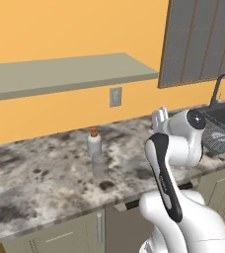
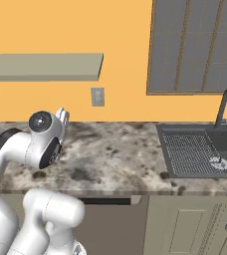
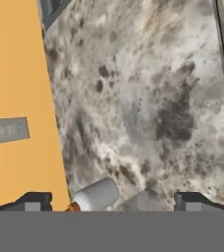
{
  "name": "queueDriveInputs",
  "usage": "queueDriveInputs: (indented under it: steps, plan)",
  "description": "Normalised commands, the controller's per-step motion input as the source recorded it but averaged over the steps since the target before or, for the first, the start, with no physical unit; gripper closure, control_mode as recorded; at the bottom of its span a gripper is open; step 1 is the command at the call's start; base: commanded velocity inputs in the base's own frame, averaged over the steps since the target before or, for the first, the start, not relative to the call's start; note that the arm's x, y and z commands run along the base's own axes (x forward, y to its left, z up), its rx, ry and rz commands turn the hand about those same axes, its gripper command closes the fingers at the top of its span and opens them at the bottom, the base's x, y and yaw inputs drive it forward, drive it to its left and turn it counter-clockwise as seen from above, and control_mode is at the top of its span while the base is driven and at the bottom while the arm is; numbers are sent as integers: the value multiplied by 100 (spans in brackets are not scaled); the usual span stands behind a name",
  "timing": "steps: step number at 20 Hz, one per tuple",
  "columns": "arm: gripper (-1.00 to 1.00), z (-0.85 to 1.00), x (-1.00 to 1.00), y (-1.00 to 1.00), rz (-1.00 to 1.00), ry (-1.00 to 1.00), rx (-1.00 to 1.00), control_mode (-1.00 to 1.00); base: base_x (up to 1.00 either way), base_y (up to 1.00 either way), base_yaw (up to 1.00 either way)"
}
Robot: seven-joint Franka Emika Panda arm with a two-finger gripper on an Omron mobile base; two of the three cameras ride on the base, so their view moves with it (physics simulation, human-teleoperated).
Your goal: Move the glass cup from next to the sink to the open cabinet. Then, move the bowl with the onion to the fridge to clear the area for faucet cleaning.
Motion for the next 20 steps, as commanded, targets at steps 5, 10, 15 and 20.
queueDriveInputs:
  steps: [5, 10, 15, 20]
  plan:
    - [-100, 0, 14, 2, 21, 2, -1, -100, 21, 5, 0]
    - [-100, -8, 7, 5, 68, 11, -17, -100, 0, 0, 0]
    - [-100, -20, 0, 55, 55, 3, -35, -100, 0, 0, 0]
    - [-100, -35, 0, 90, 41, 1, -43, -100, 0, 0, 0]
